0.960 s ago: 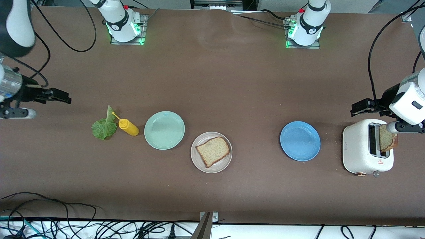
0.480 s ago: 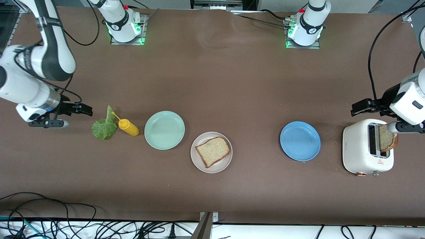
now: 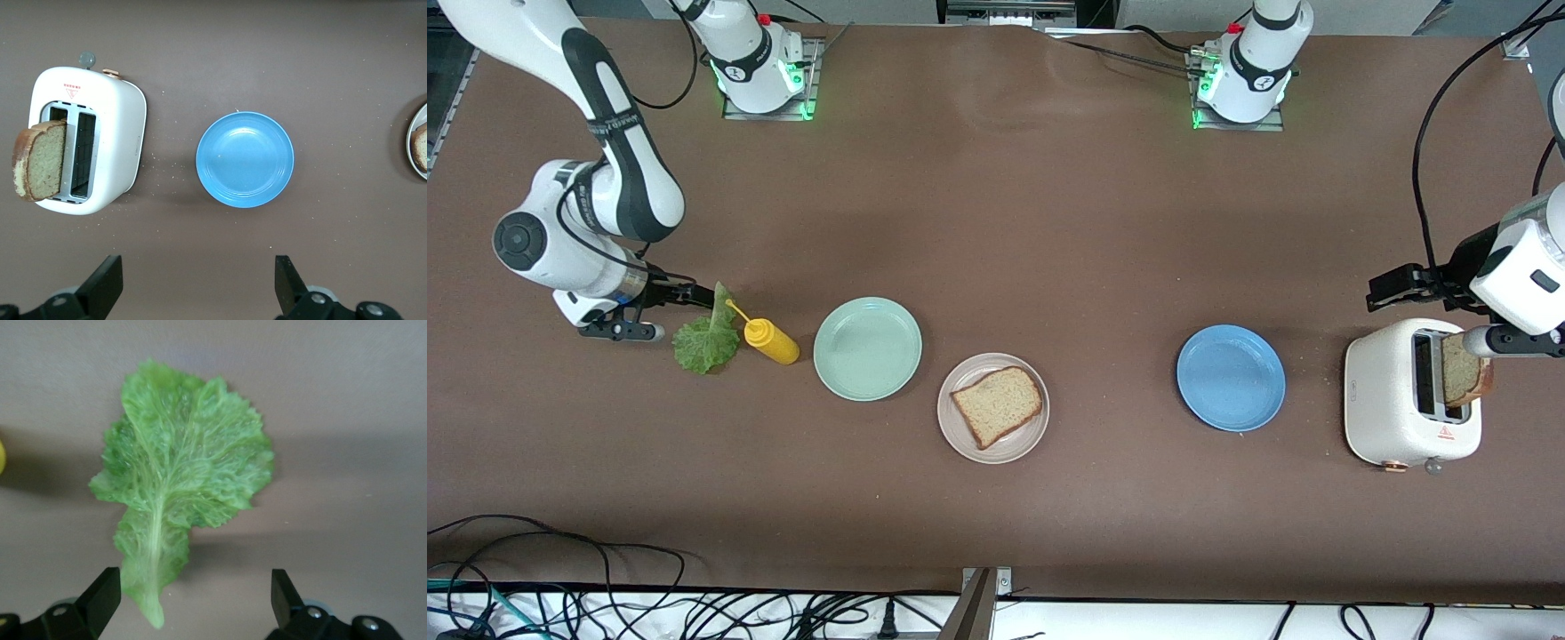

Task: Make sandwich on beige plate with both arms
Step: 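Reach the right gripper to the lettuce leaf and grasp its stem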

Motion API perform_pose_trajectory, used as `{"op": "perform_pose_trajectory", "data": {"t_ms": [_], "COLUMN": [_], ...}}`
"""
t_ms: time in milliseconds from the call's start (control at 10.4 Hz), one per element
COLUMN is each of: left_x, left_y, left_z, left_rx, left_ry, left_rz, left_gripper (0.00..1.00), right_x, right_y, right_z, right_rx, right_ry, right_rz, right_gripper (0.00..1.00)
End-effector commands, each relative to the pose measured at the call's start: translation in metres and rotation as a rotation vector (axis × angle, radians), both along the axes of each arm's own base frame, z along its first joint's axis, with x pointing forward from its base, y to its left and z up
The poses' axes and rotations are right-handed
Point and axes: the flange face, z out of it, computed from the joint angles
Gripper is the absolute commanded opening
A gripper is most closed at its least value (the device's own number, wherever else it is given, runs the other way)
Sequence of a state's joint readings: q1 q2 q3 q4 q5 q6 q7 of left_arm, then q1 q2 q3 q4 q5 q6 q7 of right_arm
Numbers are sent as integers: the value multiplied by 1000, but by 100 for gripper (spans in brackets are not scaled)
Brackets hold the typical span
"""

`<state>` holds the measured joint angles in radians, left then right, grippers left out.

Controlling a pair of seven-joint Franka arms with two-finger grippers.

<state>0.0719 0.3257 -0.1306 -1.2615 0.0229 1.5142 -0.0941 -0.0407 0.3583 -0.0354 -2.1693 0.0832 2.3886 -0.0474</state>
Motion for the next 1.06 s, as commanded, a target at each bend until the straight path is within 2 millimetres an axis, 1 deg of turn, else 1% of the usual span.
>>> {"op": "perform_pose_trajectory", "data": {"t_ms": [0, 96, 192, 288, 384, 480, 576, 672, 768, 960], "left_x": [-4, -4, -4, -4, -4, -4, -4, -4, -4, -4], "left_y": [1, 1, 1, 0, 0, 0, 0, 0, 0, -1], "left_z": [3, 3, 3, 3, 3, 2, 3, 2, 2, 2], "left_rx": [34, 34, 34, 34, 34, 34, 34, 34, 34, 34], "left_ry": [0, 0, 0, 0, 0, 2, 0, 2, 2, 2], "left_rz": [-21, -21, -21, -22, -23, -23, -23, -23, -23, -24], "left_gripper": [100, 100, 100, 100, 100, 100, 100, 100, 100, 100], "right_x": [3, 3, 2, 4, 6, 8, 8, 8, 9, 20], "right_y": [-2, -1, -2, -1, -1, -1, -1, -1, -1, 0], "right_z": [-16, -29, -36, -35, -33, -31, -31, -31, -28, -11], "right_rx": [39, 35, 33, 33, 33, 32, 32, 32, 33, 38], "right_ry": [-14, -15, -20, -23, -28, -31, -31, -31, -33, -51], "right_rz": [-60, -58, -56, -59, -62, -67, -68, -68, -66, -51], "right_gripper": [100, 100, 85, 54, 35, 18, 5, 0, 0, 0]}}
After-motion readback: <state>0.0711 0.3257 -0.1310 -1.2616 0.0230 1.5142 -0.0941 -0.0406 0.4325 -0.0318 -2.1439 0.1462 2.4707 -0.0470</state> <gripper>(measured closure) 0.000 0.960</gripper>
